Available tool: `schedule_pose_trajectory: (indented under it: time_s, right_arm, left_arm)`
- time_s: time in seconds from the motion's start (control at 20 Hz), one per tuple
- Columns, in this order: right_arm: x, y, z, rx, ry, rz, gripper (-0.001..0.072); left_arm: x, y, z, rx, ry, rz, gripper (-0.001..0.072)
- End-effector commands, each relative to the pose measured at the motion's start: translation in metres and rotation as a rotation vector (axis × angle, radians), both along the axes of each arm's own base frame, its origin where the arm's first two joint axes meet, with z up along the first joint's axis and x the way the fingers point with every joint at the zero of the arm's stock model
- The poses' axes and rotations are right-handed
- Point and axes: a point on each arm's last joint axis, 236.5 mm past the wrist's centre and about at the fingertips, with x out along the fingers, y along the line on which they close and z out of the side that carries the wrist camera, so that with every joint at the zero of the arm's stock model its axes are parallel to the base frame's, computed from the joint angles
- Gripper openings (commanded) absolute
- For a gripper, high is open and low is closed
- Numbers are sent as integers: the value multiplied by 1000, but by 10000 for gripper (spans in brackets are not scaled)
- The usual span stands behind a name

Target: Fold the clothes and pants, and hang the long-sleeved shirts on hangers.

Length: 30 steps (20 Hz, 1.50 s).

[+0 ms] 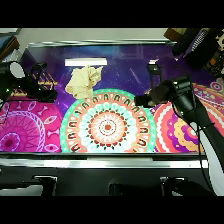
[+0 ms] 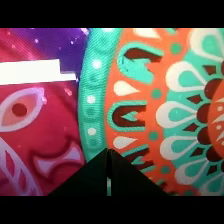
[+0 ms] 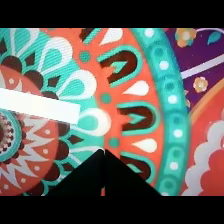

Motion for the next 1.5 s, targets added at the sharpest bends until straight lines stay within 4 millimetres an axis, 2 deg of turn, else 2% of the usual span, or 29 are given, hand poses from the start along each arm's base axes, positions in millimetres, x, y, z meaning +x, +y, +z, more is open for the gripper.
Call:
schedule_pose_trajectory:
  time_s: [0.0,0.05,0.2,0.25,0.35,0.45,0.55,0.7,0.75,0.8,0.85,0.9,1.0,1.1,1.15,1.3,1.45]
  right_arm:
    - [2,0,1,3,-6,0,40]
    - [4,2,2,8,-20,-1,40]
    - [4,2,2,11,-16,-4,40]
    - [4,2,2,11,-16,-4,40]
    - [2,1,1,8,-7,-4,40]
    - [2,1,1,7,-6,-4,40]
    - [1,1,1,7,-3,-4,42]
    - [1,1,0,8,-1,-8,42]
    - [1,1,0,8,-1,-8,42]
    - [1,1,0,8,-2,-8,42]
    - [2,1,1,9,-5,-8,42]
    - [3,2,1,12,-11,-8,42]
    - [3,2,1,16,-8,-18,42]
    - [-7,1,-3,11,37,-18,41]
    - [-14,-1,-6,5,70,-21,40]
    - [-40,-7,-13,-22,181,-18,42]
    - [-55,-11,-2,-32,198,0,42]
  left_arm:
    - [11,-1,-1,-5,-40,17,304]
    - [23,-4,0,-23,-76,97,720]
    - [91,-40,13,-173,-319,158,720]
    - [112,-54,10,-200,-369,167,720]
    - [143,-83,-16,-208,-398,129,720]
    - [171,-107,-52,-193,-406,90,720]
    - [193,-121,-85,-161,-414,58,720]
    - [214,-133,-116,-151,-420,39,720]
    - [215,-134,-123,-149,-415,37,720]
    - [212,-133,-130,-144,-396,37,720]
    - [208,-133,-133,-139,-374,34,646]
    - [202,-132,-135,-133,-348,30,488]
    - [183,-130,-130,-114,-276,3,11]
    - [157,-131,-108,-121,-195,-15,14]
    - [141,-138,-92,-148,-154,-45,13]
    - [77,-183,-35,-249,-34,-148,13]
    - [-8,-240,-4,-281,89,-316,13]
